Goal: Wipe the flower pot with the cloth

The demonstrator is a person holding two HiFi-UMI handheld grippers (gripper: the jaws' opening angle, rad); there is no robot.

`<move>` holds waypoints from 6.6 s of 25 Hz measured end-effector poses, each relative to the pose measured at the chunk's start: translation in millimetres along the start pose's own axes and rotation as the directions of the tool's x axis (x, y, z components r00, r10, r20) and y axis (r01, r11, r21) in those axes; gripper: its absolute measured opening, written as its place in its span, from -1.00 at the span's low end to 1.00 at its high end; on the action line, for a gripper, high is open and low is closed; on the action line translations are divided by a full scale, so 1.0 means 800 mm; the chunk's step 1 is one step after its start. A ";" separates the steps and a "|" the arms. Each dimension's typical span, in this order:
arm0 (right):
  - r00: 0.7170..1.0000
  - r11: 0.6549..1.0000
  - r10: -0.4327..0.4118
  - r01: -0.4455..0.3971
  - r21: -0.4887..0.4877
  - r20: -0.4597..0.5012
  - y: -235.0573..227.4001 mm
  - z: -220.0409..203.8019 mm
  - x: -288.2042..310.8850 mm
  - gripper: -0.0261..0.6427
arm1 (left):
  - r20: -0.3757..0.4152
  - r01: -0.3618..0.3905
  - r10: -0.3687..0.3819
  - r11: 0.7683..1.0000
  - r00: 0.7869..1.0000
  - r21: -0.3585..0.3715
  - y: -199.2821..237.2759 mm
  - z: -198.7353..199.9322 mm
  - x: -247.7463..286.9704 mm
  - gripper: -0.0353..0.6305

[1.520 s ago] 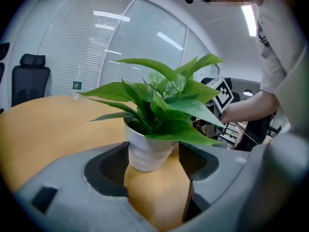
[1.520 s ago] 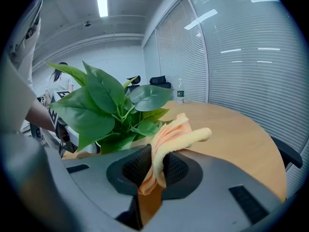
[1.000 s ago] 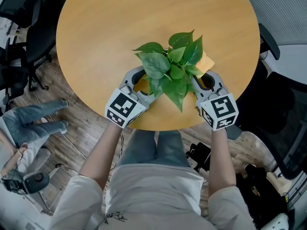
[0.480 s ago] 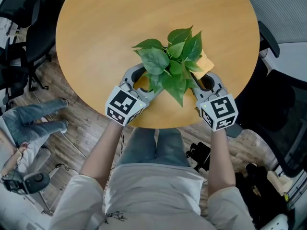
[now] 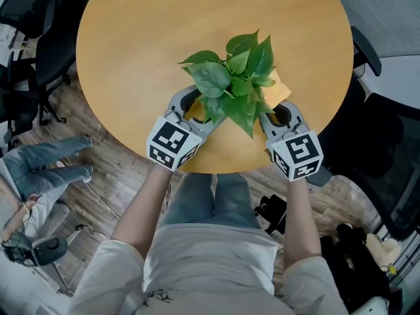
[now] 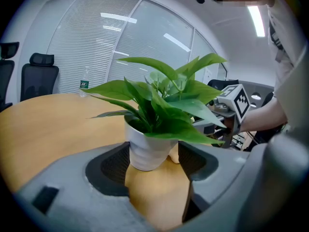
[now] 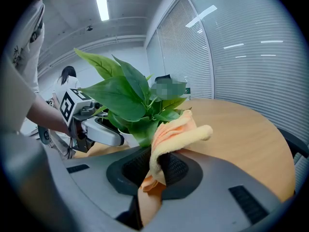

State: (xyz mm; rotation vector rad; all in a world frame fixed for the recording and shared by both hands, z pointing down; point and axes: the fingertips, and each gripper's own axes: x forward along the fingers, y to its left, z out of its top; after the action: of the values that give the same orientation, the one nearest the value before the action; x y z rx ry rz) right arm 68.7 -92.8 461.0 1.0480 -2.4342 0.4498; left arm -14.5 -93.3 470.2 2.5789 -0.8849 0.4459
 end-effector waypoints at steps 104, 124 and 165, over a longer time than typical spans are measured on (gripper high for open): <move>0.998 0.985 -0.055 0.047 -0.167 -0.044 0.001 -0.003 0.004 -0.77 | 0.150 -0.020 0.018 1.000 0.989 0.008 -0.005 0.033 0.020 0.36; 0.998 0.989 -0.046 0.040 -0.144 -0.041 0.025 -0.009 0.002 -0.77 | 0.148 -0.211 0.225 0.972 0.963 -0.102 -0.004 0.035 0.022 0.35; 0.996 0.987 -0.078 0.070 -0.148 -0.049 -0.004 -0.010 -0.009 -0.77 | 0.045 0.303 -0.317 0.933 0.947 0.192 -0.001 0.036 0.025 0.41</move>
State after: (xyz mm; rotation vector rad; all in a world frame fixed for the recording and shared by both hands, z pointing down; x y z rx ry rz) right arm 77.5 -87.0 464.8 1.0455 -2.3329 0.2679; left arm 6.0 -116.4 452.7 2.8547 -0.4606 0.3529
